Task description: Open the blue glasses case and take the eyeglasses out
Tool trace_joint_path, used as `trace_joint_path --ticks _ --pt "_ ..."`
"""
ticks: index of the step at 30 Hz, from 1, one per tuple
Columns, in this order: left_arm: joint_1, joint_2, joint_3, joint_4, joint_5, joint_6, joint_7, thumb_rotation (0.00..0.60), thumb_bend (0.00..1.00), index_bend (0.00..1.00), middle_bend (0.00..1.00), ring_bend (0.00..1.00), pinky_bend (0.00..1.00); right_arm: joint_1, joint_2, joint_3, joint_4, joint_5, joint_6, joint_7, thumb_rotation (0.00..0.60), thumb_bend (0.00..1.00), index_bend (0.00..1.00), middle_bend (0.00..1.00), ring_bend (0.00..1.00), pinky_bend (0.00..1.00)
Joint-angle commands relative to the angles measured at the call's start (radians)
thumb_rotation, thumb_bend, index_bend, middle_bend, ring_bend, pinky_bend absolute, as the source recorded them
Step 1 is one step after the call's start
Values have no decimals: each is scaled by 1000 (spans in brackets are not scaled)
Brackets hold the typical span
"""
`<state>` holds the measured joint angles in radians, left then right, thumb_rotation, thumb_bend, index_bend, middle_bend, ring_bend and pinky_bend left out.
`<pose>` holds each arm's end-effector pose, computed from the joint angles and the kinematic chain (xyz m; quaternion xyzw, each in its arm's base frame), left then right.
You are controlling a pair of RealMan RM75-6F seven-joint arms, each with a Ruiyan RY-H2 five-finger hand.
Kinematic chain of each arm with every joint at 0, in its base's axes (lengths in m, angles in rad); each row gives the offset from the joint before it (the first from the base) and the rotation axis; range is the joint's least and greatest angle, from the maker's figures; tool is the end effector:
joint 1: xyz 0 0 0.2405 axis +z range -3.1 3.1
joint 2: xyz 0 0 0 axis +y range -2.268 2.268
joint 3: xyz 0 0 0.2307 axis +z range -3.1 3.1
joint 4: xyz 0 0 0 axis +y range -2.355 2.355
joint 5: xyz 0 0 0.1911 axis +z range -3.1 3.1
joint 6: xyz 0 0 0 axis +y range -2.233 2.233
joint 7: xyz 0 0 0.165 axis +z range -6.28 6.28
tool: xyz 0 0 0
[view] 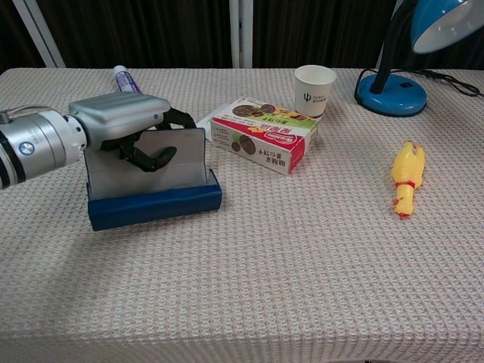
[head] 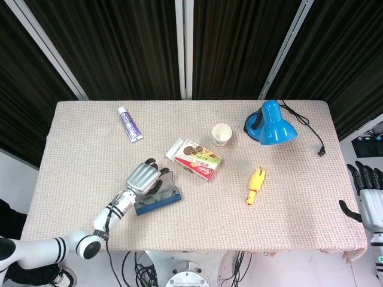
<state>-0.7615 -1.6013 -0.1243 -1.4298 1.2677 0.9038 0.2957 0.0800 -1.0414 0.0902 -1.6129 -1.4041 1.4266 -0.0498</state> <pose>-0.1094 0.3227 -0.0361 -0.7966 -0.3336 -0.3621 0.3508 -0.3005 -0.2045 0.1932 0.5867 -0.3776 0.3329 0.6343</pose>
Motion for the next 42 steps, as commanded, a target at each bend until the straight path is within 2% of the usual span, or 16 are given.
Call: trace_joint_path --ticks 1,5,8,11,15,19,23,27,31,36,42 --pt "-6 12 5 6 -7 -19 -6 600 563 215 232 216 194 -1 0 1 -2 1 2 -3 600 215 0 0 0 0" --pt "-4 16 5 12 2 -9 -19 600 517 70 26 19 127 -3 -1 3 -4 1 11 -5 600 215 0 0 0 0" --pt "-1 19 2 11 8 5 -32 600 494 25 0 0 97 -4 -2 5 -4 -1 16 -6 600 215 0 0 0 0" --pt "10 21 2 5 40 49 -44 600 458 8 0 0 68 -5 -4 8 -3 0 22 -5 600 215 0 0 0 0" --pt "45 24 11 -12 137 181 -47 600 413 0 0 0 49 -6 -5 8 0 2 23 -2 600 216 0 0 0 0" --pt "76 84 40 -96 165 212 -51 600 351 17 42 0 84 -8 -5 8 5 4 22 3 600 217 0 0 0 0" --pt "108 165 97 -177 196 210 -66 600 325 48 150 1 145 -8 -7 7 11 5 20 8 600 220 0 0 0 0" --pt "134 258 168 -230 230 183 -92 600 338 53 156 1 147 -10 -8 5 13 1 22 11 600 222 0 0 0 0" --pt "160 310 216 -258 256 177 -127 600 363 53 158 1 147 -11 -8 6 12 -1 25 8 600 224 0 0 0 0" --pt "185 326 252 -257 302 185 -146 600 404 53 180 1 145 -10 -11 4 3 -8 27 0 600 228 0 0 0 0" --pt "195 337 272 -260 312 158 -160 600 446 53 218 1 143 -9 -7 4 -7 -14 30 -3 600 231 0 0 0 0"
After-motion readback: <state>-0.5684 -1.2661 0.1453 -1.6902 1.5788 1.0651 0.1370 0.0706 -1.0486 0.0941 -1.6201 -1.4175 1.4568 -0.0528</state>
